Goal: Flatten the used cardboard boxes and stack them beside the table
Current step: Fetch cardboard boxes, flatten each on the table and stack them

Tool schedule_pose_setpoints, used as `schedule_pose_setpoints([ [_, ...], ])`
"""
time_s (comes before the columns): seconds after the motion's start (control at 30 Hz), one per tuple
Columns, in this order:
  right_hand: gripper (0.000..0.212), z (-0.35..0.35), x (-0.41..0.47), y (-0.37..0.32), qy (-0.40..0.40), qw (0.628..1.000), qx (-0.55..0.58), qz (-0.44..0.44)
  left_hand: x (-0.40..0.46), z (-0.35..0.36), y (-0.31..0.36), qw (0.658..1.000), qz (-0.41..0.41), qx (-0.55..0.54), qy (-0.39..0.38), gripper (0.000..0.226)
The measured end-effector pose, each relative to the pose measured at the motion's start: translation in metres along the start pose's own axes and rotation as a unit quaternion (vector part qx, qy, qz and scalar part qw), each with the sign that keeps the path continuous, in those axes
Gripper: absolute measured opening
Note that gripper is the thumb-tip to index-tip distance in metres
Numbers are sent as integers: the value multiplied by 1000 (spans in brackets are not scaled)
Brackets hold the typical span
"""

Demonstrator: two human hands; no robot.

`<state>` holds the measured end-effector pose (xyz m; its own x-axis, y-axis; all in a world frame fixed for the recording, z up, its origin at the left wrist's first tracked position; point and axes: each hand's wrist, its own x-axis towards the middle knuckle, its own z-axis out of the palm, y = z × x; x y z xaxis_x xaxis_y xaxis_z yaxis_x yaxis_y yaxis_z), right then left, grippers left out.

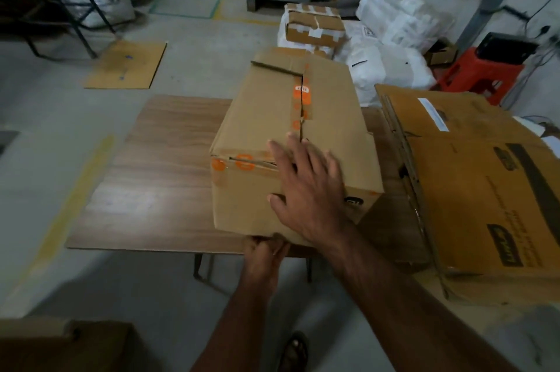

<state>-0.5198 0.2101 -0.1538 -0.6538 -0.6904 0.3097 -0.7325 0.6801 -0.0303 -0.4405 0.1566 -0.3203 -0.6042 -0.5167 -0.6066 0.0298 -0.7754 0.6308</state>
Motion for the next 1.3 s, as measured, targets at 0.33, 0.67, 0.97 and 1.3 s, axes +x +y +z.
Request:
schedule_pose_setpoints([
  [0.33,90,57,-23,-11,-78,996,0,-34,-3,-21,23,989,6,144,-12,19],
  [0.67,52,18,17,24,-64,964,241,95,2,-24,133,933,199,130,269,5],
  [0.97,73,44,143,132,-121,811,380,429,60,105,257,840,221,488,88,57],
  [1.3,86,38,114,84,-59,768,394,502,117,160,265,771,168,607,92,105],
])
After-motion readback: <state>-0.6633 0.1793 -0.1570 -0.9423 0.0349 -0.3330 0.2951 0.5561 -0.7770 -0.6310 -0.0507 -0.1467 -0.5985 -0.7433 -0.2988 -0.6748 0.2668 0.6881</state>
